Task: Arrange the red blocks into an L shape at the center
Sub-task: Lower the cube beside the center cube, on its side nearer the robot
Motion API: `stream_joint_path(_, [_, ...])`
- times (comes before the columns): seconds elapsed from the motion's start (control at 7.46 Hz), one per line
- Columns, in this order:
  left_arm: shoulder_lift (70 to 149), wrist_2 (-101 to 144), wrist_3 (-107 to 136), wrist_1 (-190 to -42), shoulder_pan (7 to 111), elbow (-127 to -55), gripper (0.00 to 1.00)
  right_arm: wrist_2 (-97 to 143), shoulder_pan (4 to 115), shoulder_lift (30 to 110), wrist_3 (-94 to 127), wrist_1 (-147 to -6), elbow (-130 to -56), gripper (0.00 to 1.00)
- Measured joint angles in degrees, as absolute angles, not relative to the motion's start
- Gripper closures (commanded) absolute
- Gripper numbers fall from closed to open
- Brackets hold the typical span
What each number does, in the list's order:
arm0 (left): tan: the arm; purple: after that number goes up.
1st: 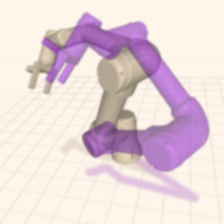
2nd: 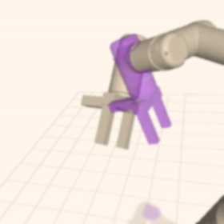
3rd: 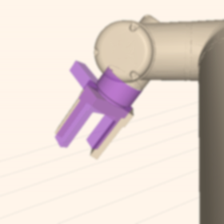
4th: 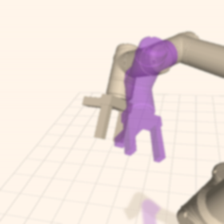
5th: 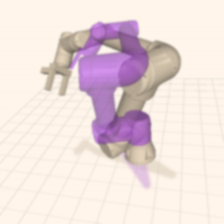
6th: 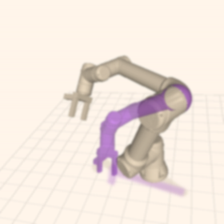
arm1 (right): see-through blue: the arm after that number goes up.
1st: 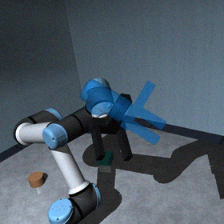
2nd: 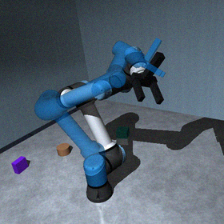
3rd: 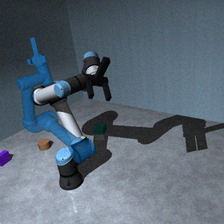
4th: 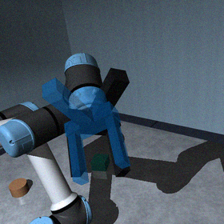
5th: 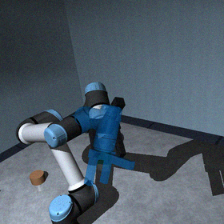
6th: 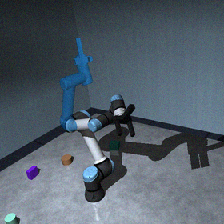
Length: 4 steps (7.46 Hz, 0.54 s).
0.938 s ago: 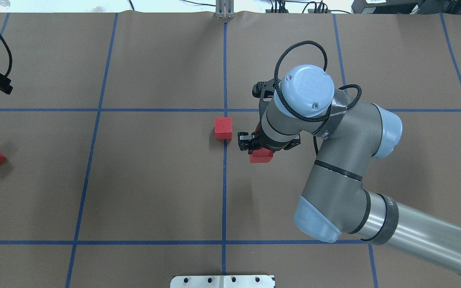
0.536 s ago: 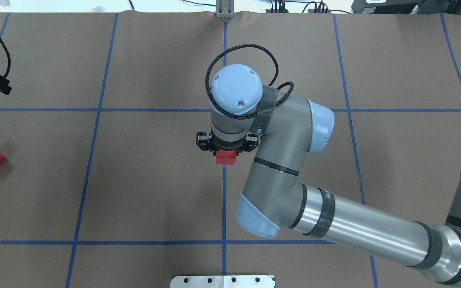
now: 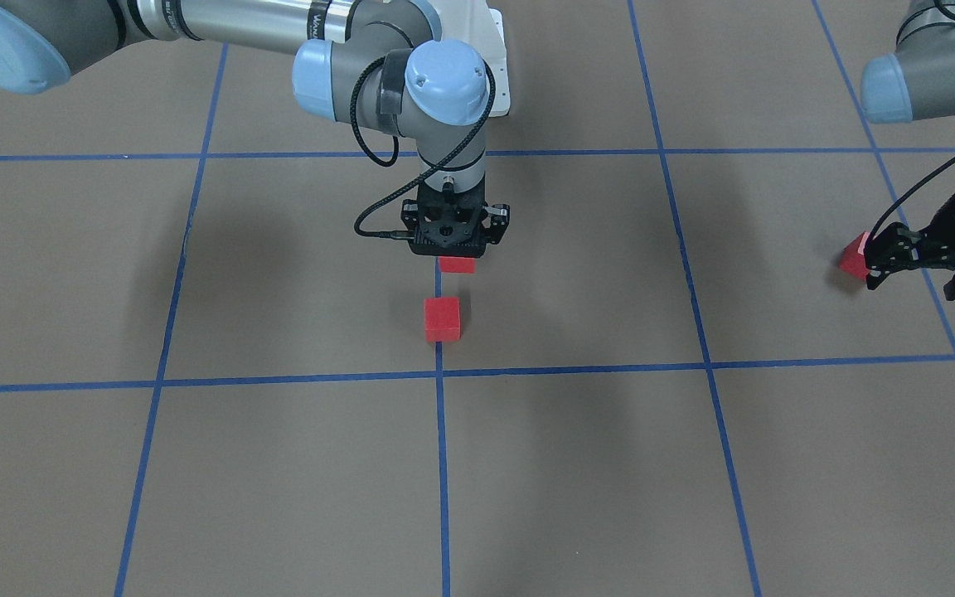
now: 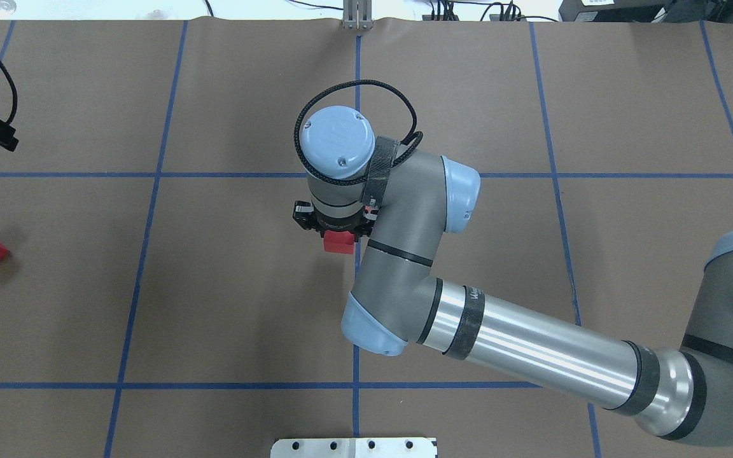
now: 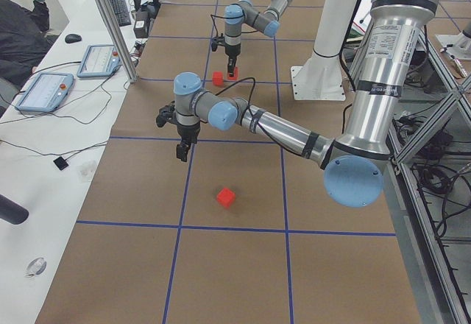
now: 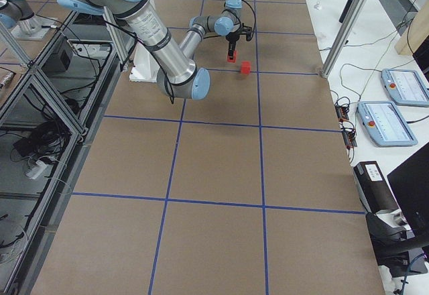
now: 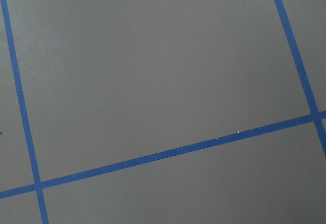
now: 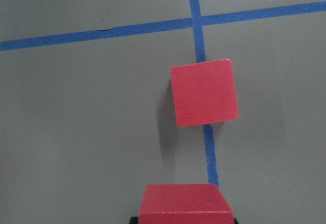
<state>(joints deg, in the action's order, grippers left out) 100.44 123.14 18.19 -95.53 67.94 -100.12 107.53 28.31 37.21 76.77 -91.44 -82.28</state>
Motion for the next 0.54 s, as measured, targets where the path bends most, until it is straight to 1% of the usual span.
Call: stream_joint_path(0.54, [101.26,123.19,18.75,-100.89,67.86,-95.62,0.01,105.32,28.30,38.79,76.60,-91.08,-81.51,1.00])
